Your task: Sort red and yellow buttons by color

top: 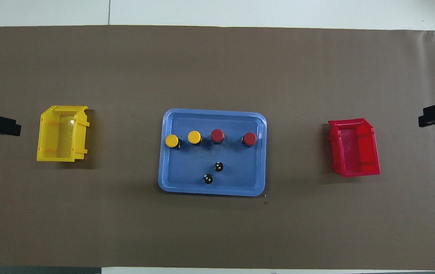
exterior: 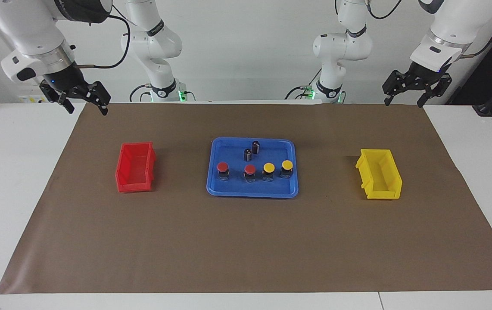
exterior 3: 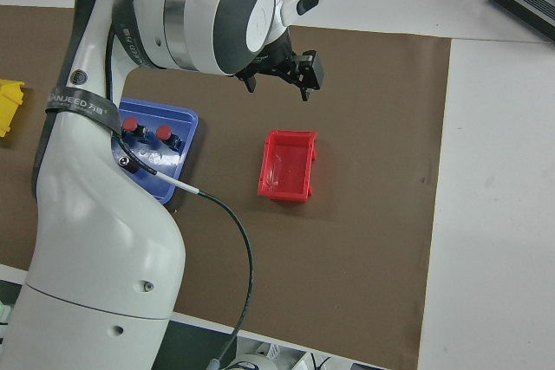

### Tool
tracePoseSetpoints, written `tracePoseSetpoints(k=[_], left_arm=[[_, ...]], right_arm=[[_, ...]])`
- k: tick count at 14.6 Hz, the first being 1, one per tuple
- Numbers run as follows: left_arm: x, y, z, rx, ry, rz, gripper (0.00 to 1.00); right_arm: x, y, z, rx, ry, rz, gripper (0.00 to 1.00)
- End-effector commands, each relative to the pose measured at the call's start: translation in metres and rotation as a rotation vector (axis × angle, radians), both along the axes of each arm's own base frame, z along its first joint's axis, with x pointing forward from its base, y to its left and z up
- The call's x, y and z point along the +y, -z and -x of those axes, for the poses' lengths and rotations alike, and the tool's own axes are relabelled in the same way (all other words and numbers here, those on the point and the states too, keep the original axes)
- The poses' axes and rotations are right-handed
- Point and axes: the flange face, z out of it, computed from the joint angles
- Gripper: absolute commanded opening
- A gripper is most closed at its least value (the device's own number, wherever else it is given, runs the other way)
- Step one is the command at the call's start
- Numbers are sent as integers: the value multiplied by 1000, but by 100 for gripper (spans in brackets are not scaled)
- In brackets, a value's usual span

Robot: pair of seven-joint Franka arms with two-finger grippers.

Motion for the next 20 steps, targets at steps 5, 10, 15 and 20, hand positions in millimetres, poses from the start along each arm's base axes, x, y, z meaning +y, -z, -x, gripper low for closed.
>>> tracePoseSetpoints(k=[5,10,15,20], left_arm=[[4,-2,8,5,0,13,100],[4,-2,8,5,0,13,100],[4,-2,8,5,0,13,100],[4,-2,8,5,0,13,100]], right_arm=[[-3,-3,6,1,-21,-7,100],[34,-15,-7,-27,-78,-36,100],[189,13,-39,-22,-6,-26,100],[306,130,-51,-106,32,-55,100]])
